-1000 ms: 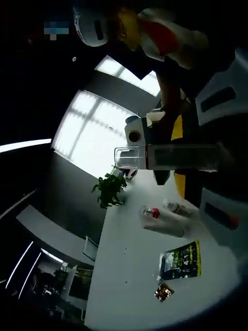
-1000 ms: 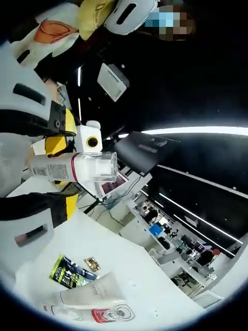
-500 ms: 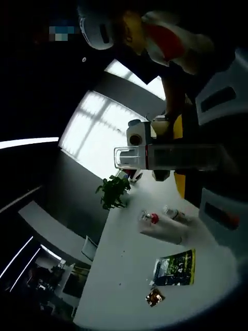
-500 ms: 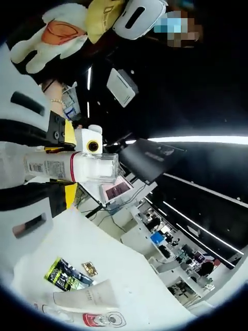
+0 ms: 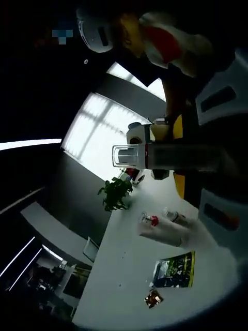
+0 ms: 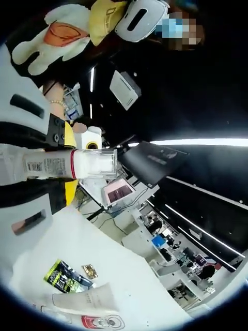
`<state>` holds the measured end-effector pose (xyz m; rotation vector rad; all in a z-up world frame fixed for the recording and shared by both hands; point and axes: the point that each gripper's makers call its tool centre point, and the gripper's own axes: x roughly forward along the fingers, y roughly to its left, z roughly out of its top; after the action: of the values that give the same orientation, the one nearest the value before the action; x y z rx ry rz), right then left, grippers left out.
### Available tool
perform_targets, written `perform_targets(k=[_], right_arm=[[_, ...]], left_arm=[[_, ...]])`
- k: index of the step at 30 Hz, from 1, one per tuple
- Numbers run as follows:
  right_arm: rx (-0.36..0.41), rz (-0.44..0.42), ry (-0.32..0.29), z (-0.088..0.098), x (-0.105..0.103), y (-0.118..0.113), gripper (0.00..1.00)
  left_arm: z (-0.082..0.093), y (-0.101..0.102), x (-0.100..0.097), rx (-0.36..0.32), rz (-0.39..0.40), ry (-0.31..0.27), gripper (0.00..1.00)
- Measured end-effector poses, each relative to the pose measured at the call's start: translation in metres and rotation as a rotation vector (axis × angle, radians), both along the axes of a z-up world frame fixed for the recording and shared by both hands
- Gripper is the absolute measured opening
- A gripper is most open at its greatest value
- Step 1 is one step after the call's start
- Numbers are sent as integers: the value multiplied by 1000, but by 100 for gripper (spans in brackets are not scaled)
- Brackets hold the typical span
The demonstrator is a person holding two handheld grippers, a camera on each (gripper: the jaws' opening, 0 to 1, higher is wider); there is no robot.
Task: Arrange the skincare products in the storage area until every visible bottle or jar stands upright without overlapping.
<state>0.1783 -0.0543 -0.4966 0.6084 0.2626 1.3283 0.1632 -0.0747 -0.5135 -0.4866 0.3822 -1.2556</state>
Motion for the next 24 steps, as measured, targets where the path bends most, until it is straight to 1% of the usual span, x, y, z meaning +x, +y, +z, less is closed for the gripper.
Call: perform_targets(k=[3, 4, 5, 6, 7, 9, 10, 12, 14, 15, 16, 20, 21, 22, 24], right_arm=[[-26, -4, -23, -3, -2, 0, 20], [-32, 2, -23, -4, -3, 0, 20], [-35, 6, -23, -4, -4, 0, 20], [-41, 6, -27, -4, -4, 0, 20], [-45, 1, -36, -4, -4, 0, 20], [-50, -1, -47, -3, -3, -2, 20], [-53, -4, -54, -3, -3, -3, 20], [-82, -7, -88, -4, -2, -5, 20], [-133, -9, -133, -10, -2, -7, 20], [-154, -3, -154, -12, -3, -7, 20], [-186, 9, -187, -16, -5, -7, 20], [-295, 47, -282, -29, -11, -6, 20], [-304, 50, -289, -30, -11, -6, 20], [-329, 64, -314, -33, -13, -4, 20], [-344, 75, -337, -33, -15, -2, 20]], left_arm=[[0, -2, -5, 12, -19, -27, 18], [-2, -4, -9, 32, -43, -30, 17], [-9, -3, -13, 76, -61, -20, 16], [-10, -5, -12, 87, -56, -35, 17], [-15, -4, -13, 120, -62, -43, 18], [-22, -3, -17, 166, -72, -42, 20], [-23, -3, -18, 175, -74, -43, 22], [-25, 1, -20, 208, -81, -52, 24], [-26, 8, -17, 267, -76, -77, 25], [-23, 11, -16, 297, -84, -98, 26], [-22, 12, -16, 307, -89, -105, 28], [-4, 16, -11, 350, -119, -150, 33], [1, 16, -9, 357, -127, -163, 33], [4, 16, -8, 368, -136, -175, 33], [8, 15, -5, 395, -152, -203, 33]])
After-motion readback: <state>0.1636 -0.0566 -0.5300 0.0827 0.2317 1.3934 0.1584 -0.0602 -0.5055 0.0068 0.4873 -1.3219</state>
